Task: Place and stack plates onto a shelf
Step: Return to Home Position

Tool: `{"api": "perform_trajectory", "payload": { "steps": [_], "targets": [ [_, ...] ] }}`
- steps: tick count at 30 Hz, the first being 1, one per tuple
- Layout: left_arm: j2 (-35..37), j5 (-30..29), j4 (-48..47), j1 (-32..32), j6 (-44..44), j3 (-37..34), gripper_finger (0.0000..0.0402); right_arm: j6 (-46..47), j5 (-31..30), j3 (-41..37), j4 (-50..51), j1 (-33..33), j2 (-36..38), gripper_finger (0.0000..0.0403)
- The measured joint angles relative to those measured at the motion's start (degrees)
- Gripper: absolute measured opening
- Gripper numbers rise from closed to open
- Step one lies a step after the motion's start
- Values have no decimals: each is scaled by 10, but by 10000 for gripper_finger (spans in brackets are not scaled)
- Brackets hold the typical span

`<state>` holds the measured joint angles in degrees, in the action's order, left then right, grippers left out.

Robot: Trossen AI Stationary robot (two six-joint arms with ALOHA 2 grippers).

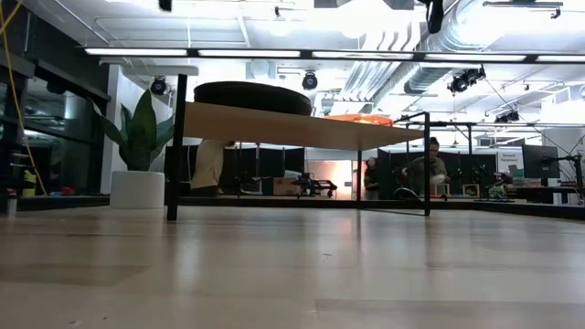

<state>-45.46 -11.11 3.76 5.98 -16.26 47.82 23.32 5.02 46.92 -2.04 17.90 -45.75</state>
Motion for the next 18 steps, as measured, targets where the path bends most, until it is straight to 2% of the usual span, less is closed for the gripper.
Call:
{"api": "perform_trajectory", "payload": {
  "steps": [4,8,12,18],
  "targets": [
    [38,-6,61,-3,-34,-84,1,-38,18,0,28,-1,13,16],
    [58,-25,153,-21,-47,-171,0,-86,67,0,62,-1,20,3],
    [81,-38,209,-32,-53,-231,0,-56,84,0,99,-1,24,7],
    [127,-62,231,-45,-77,-306,0,-39,85,0,130,-1,39,2]
  ]
}}
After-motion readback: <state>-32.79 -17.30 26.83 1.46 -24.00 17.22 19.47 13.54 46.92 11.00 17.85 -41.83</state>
